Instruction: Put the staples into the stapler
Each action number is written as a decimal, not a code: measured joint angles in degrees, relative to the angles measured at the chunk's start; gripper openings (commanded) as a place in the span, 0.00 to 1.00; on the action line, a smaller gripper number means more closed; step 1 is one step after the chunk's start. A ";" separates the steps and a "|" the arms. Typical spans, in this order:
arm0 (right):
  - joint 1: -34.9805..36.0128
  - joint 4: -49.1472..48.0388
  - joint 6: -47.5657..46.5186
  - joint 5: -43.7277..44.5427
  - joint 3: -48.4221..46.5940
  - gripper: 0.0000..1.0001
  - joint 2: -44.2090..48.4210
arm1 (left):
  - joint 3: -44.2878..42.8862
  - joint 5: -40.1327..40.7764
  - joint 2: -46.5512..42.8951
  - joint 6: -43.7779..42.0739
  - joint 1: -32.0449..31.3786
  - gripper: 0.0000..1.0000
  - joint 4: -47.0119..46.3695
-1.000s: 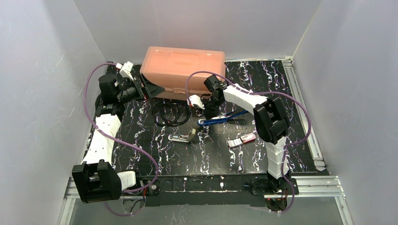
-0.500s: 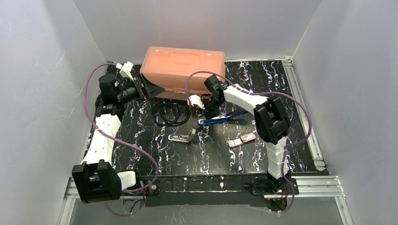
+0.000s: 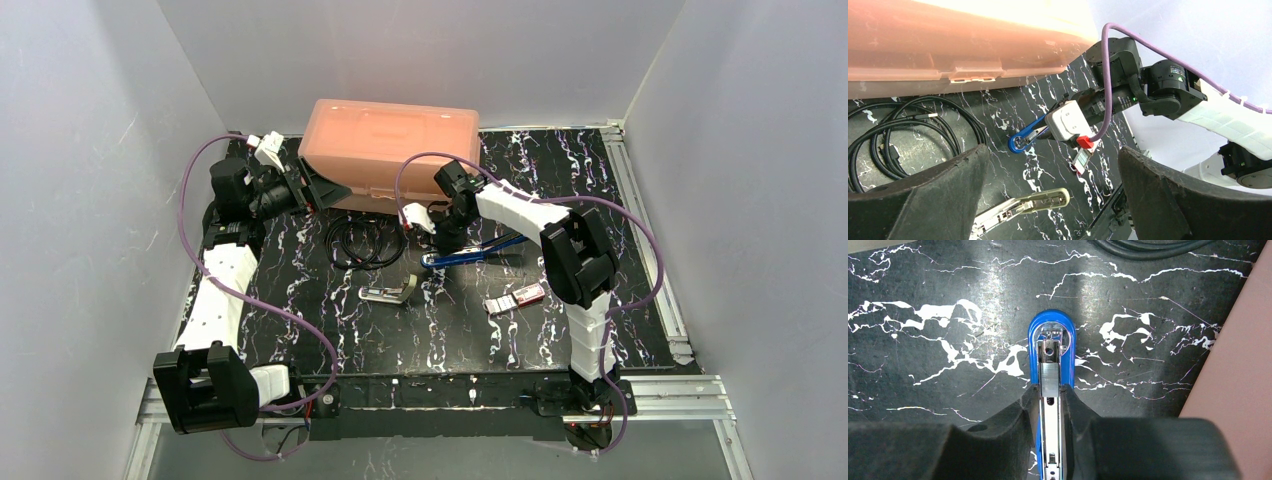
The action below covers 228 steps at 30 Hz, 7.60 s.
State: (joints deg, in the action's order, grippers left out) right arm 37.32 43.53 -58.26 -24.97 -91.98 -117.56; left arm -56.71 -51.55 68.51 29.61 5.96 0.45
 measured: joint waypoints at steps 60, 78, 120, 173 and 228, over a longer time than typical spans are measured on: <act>-22.64 -13.38 26.58 -10.67 25.57 0.63 37.27 | -4.87 0.15 10.36 -63.14 -29.81 0.82 22.29; -31.50 -17.38 38.86 0.85 26.27 0.79 34.53 | -20.41 14.75 31.63 -63.10 -39.26 0.72 20.33; -36.83 -7.02 -6.97 -14.51 25.68 0.52 19.08 | -13.57 19.93 43.71 -68.08 -39.67 0.37 7.39; -26.05 -3.06 1.25 -19.43 18.36 0.37 22.82 | -13.97 19.06 43.71 -68.46 -38.69 0.00 9.42; -16.65 -14.16 9.66 -24.59 17.73 0.33 15.54 | -14.27 17.77 43.74 -68.15 -38.71 0.00 9.84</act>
State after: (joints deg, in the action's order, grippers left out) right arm 20.67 29.36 -48.60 -49.56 -74.26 -102.02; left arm -70.98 -33.78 112.25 -38.54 -32.75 10.28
